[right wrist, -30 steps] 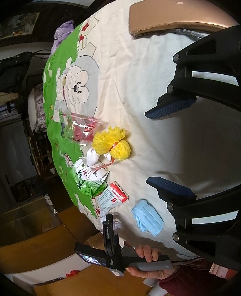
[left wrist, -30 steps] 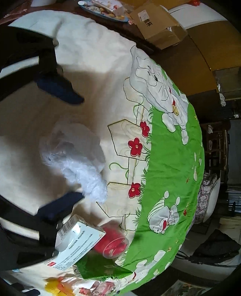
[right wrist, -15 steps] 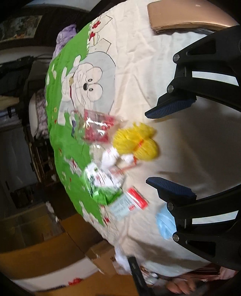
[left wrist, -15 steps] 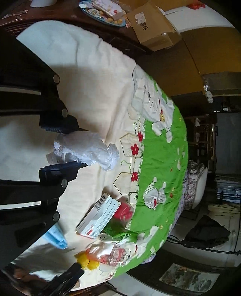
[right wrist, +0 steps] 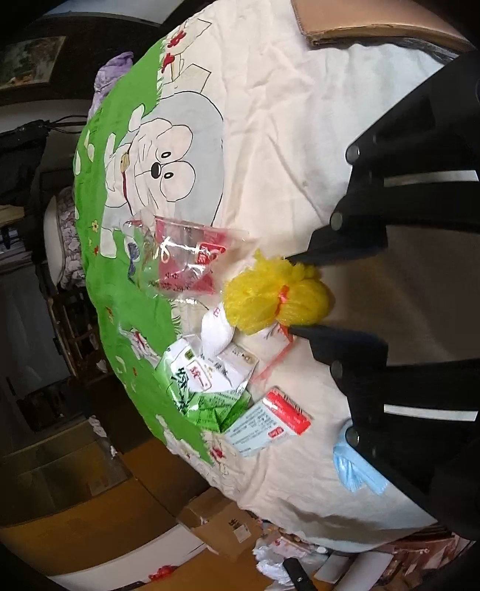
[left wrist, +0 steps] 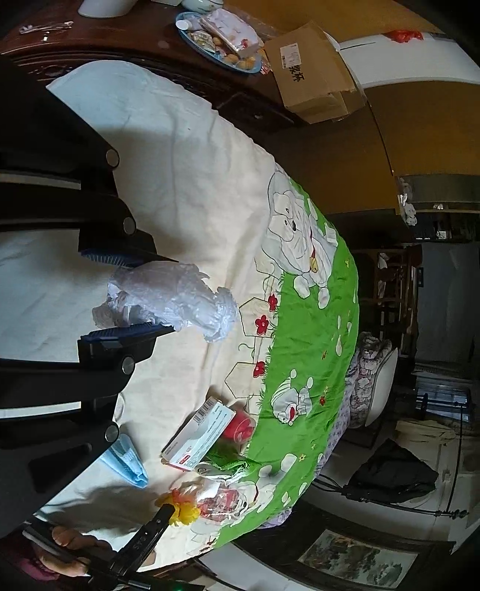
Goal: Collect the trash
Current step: 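Grasp the white plastic bag with left tool while right tool grasps the yellow yarn ball, then carry both items to the red wastebasket and open both tools over it, then move both tools back over the quilt toward the remaining trash, then grasp the blue face mask with left tool while right tool grasps the white cloth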
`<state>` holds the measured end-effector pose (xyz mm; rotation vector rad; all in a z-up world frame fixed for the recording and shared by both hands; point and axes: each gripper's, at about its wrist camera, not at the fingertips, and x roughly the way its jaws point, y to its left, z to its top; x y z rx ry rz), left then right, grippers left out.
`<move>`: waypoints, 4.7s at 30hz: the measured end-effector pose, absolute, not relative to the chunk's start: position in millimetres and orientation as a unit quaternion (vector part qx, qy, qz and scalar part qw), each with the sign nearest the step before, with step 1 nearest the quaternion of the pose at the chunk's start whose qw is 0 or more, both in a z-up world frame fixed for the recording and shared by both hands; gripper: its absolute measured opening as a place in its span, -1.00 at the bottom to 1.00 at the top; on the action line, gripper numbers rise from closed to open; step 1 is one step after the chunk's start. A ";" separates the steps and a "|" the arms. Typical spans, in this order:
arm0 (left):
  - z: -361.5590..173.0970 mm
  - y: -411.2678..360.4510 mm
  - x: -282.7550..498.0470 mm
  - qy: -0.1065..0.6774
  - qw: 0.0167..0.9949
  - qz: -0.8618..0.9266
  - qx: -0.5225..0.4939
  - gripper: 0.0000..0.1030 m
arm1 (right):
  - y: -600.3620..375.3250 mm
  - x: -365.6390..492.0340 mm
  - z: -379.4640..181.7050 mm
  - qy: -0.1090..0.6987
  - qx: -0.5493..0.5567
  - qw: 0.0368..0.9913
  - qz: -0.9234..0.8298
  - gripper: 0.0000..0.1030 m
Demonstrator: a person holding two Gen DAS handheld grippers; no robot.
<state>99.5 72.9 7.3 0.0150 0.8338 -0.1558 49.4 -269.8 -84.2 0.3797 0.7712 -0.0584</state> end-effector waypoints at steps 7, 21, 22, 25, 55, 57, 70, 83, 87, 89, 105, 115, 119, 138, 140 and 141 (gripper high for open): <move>25.7 84.7 70.7 0.389 0.918 -0.071 -0.005 -0.46 | -255.2 10.4 -36.9 0.330 0.175 0.927 -0.003 -0.44; 57.3 173.2 -25.8 0.362 0.931 -0.006 -0.036 -0.46 | -177.1 -48.9 37.2 0.283 0.140 0.943 0.106 -0.44; 55.4 181.4 -31.0 0.363 0.931 0.001 -0.039 -0.46 | -167.7 -51.6 39.8 0.283 0.136 0.942 0.116 -0.44; 43.3 218.1 -49.8 0.376 0.924 0.025 -0.060 -0.46 | -139.0 -57.5 43.8 0.287 0.121 0.940 0.143 -0.44; -101.3 394.6 -110.9 0.464 0.853 0.156 -0.183 0.48 | 84.6 -52.3 12.3 0.379 0.018 0.876 0.298 -0.43; -98.9 400.5 -119.6 0.461 0.852 0.176 -0.178 0.60 | 102.0 -53.4 6.5 0.389 0.010 0.865 0.316 -0.43; -100.0 449.4 -176.2 0.453 0.833 0.267 -0.173 0.77 | 212.0 -65.0 -41.2 0.445 -0.049 0.799 0.401 -0.43; -105.7 467.0 -178.5 0.454 0.829 0.274 -0.176 0.79 | 250.8 -57.0 -63.0 0.474 -0.054 0.765 0.432 -0.10; -100.5 459.3 -174.1 0.452 0.833 0.270 -0.168 0.79 | 259.1 -56.2 -66.1 0.483 -0.061 0.755 0.440 -0.02; -96.9 456.6 -173.2 0.451 0.835 0.270 -0.165 0.79 | 254.0 -55.9 -58.4 0.473 -0.056 0.761 0.440 -0.02; -27.7 306.5 -110.0 0.426 0.893 0.130 -0.058 0.79 | 8.9 -36.4 4.6 0.384 0.050 0.890 0.241 0.04; -6.8 145.6 -44.0 0.419 0.908 -0.007 0.020 0.79 | -148.3 -50.0 -0.7 0.354 0.121 0.920 0.119 0.11; -7.6 87.7 -18.2 0.419 0.905 -0.062 0.036 0.79 | -189.1 -49.6 -9.0 0.349 0.136 0.923 0.093 0.15; -74.9 -108.4 92.3 0.426 0.867 -0.220 0.133 0.68 | -311.8 -21.9 -63.0 0.348 0.219 0.911 0.006 0.21; -80.4 -109.5 95.1 0.437 0.861 -0.227 0.130 0.15 | -313.7 -16.0 -64.0 0.349 0.220 0.911 0.006 0.21; -83.1 -108.6 95.5 0.445 0.856 -0.232 0.125 0.02 | -313.8 -13.9 -63.4 0.349 0.220 0.911 0.007 0.21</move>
